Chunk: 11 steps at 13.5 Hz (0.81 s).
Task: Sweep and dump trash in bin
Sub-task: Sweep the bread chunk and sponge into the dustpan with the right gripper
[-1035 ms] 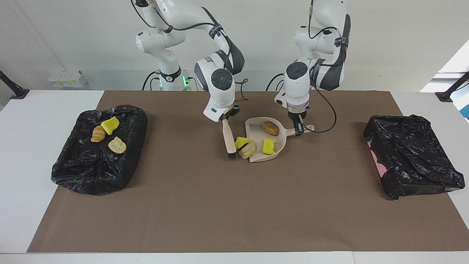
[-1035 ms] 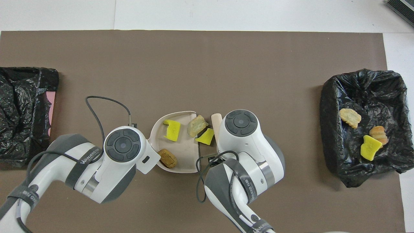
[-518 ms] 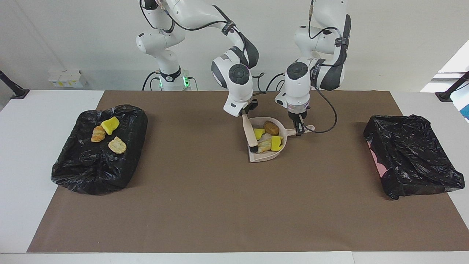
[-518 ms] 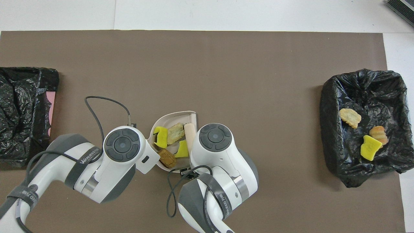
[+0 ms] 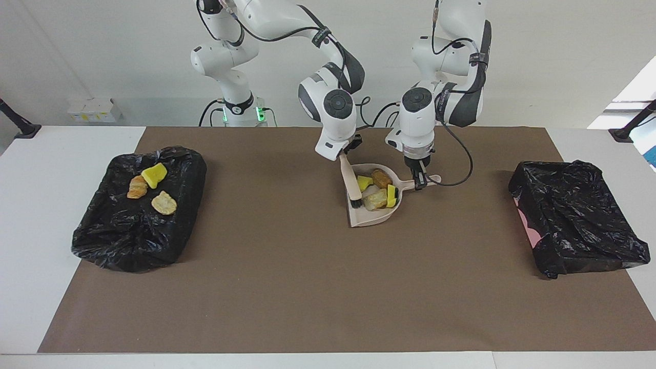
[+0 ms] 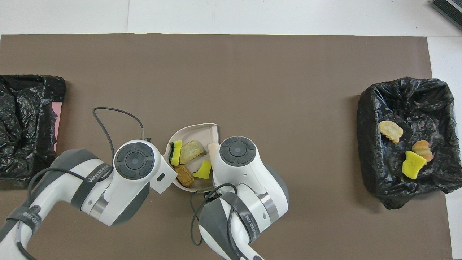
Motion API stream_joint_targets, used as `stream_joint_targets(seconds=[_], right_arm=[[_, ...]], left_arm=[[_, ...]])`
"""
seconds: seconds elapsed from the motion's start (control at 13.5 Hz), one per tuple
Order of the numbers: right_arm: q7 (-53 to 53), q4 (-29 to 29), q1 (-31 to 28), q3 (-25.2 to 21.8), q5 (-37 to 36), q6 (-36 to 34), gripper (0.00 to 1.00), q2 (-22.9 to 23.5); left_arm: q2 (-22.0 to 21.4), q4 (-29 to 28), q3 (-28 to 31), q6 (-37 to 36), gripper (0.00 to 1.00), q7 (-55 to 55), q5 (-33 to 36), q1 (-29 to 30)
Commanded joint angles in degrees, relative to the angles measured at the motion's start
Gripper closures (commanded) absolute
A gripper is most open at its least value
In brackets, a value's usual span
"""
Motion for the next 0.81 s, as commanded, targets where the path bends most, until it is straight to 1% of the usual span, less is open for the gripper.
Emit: stream_joint_targets(seconds=[0.0, 0.07, 0.15, 0.22, 0.3, 0.44, 0.59, 0.67, 0.74], right_arm=[[1.47, -0.12, -1.79, 0.07, -1.46, -2.01, 1.0, -2.08], [2.26, 0.06, -1.7, 0.07, -3.46, -2.54, 1.0, -2.17], [3.57, 0.14, -1.7, 0.25, -5.31, -2.98, 1.0, -2.35], [4.8, -0.12, -1.62, 0.42, -5.68, -2.98, 1.0, -2.7], [5.51, -0.38, -1.62, 0.42, -5.68, -2.55, 1.0, -2.79], [7.01, -0.65, -1.44, 0.51, -5.42, -1.49, 1.0, -2.79], [8.33, 0.67, -0.91, 0.6, -4.45, -0.97, 1.0, -2.35], [9.38, 1.46, -0.39, 0.77, -3.15, 0.0, 1.0, -2.09], [9.56, 2.16, 0.66, 1.04, -0.35, 0.61, 1.0, -2.0]], left_arm=[[-0.55, -1.24, 0.1, 0.16, 0.81, -0.71, 0.97, 0.73], [-0.46, -0.89, 0.1, -0.1, 0.67, -0.79, 0.88, 0.73], [-0.46, -0.89, 0.19, -0.01, 0.6, -1.32, 0.62, 0.91], [-0.38, -0.89, 0.1, -0.01, 0.48, -2.8, 0.44, 1.08], [-0.37, -0.89, 0.1, 0.08, 0.43, -4.3, 0.44, 1.43], [-0.46, -1.24, 0.1, 0.25, 0.42, -4.84, 0.35, 1.52], [-0.46, -1.15, 0.1, 0.34, 0.43, -5.62, 0.09, 1.61], [-0.38, -1.07, 0.1, 0.43, 0.47, -7.28, 0.0, 1.52], [-0.2, -0.89, 0.01, 0.52, 0.57, -8.26, 0.0, 1.52]])
